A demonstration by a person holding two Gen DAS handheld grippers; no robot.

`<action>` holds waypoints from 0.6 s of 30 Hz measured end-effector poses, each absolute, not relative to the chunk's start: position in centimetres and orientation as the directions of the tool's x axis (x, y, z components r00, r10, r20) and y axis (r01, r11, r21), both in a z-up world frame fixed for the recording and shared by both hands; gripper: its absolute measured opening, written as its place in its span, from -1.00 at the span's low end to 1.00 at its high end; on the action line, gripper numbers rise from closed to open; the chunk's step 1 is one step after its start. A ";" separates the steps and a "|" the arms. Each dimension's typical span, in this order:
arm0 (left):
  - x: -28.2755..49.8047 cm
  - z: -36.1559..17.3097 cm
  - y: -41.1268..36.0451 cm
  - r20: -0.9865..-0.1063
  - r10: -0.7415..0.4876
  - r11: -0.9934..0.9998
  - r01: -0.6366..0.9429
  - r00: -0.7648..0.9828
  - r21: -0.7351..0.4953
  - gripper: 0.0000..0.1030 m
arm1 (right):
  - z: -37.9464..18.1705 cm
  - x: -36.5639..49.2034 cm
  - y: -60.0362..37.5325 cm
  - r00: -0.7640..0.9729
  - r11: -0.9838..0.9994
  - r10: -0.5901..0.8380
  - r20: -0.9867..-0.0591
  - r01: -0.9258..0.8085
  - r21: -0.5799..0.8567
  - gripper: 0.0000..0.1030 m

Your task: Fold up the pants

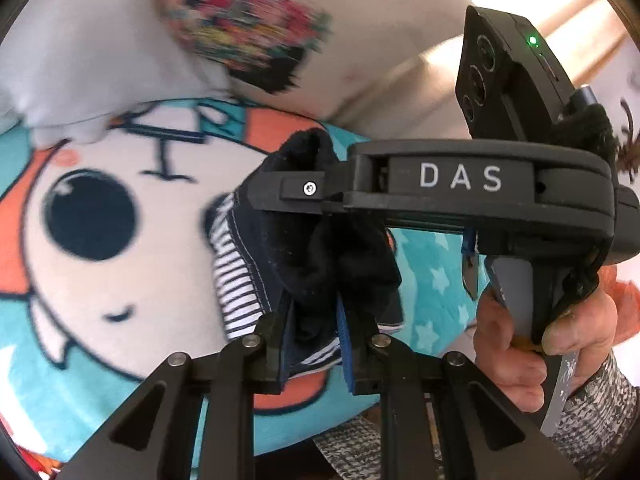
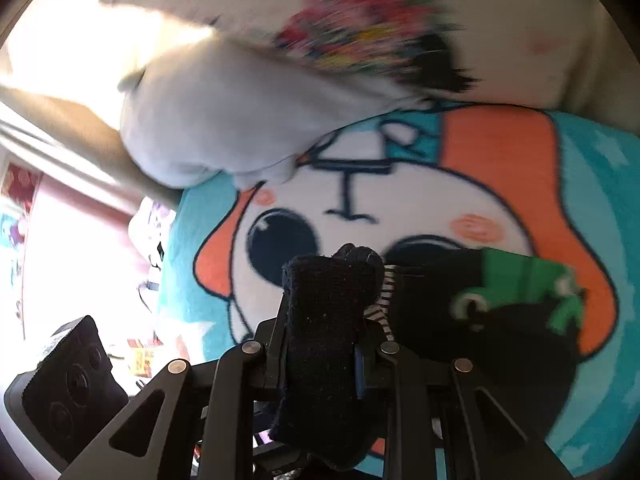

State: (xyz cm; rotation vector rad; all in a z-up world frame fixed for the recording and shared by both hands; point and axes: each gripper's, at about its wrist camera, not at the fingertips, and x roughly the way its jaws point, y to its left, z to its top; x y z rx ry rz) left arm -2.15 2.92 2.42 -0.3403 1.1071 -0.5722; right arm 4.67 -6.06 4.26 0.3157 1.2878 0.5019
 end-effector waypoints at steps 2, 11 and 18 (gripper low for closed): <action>-1.9 2.2 0.8 -0.751 -0.587 0.808 0.285 0.305 -0.516 -0.66 | 4.1 4.4 -8.8 0.216 0.850 0.527 -0.822 -0.145 0.507 -0.51; -1.4 0.2 -5.5 -0.814 -0.544 0.821 0.331 0.205 -0.465 -0.65 | 0.3 3.9 -18.6 0.272 0.828 0.536 -0.799 0.015 0.561 -0.37; -1.7 1.6 -2.0 -0.812 -0.540 0.835 0.265 0.224 -0.482 -0.34 | 0.9 3.0 -25.2 0.412 0.866 0.392 -0.822 0.137 0.482 0.06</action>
